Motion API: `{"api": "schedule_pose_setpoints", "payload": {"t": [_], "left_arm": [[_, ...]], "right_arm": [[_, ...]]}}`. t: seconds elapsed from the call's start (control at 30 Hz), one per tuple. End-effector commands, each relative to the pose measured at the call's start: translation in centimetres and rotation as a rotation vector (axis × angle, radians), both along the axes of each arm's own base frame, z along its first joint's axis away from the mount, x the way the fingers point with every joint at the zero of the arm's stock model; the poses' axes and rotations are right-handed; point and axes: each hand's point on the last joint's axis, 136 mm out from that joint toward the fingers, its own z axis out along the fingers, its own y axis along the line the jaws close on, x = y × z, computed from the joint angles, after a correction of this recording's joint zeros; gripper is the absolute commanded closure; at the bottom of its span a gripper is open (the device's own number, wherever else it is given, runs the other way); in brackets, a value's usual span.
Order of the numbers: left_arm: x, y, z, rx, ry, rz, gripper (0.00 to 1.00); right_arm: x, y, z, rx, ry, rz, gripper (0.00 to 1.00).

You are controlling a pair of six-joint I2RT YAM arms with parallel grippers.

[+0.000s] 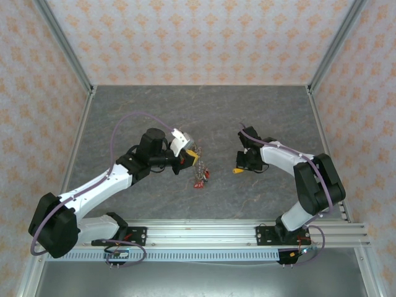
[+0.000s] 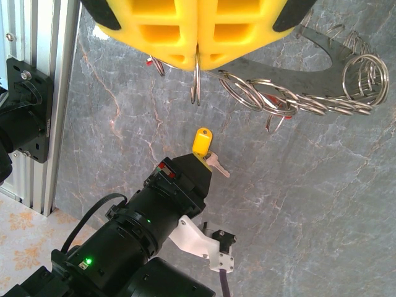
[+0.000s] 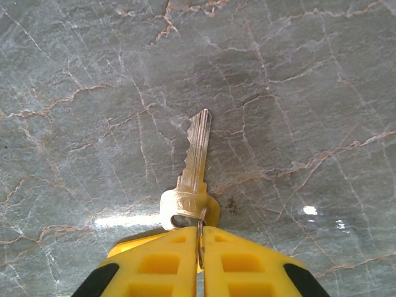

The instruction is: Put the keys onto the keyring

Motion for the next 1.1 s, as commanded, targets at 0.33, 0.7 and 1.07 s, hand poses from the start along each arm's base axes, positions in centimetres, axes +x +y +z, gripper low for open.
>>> {"api": "schedule_pose_setpoints", "payload": {"t": [0.33, 0.7, 1.07], "left_arm": [[0.4, -0.5, 2.5, -0.032, -0.068, -0.009, 1.0], [0.4, -0.4, 2.8, -0.031, -0.079, -0.011, 1.0], [-1.0, -1.6, 3.4, -0.04, -0.135, -0.106, 1.0]], "right_arm": [[0.9, -0.3, 1.4, -0.007, -0.061, -0.021, 0.98], [2.3, 3.5, 12.4, 0.348, -0.558, 0.135, 1.0], [-1.0, 6.3, 20.3, 0.558, -0.94, 0.415, 1.0]]}}
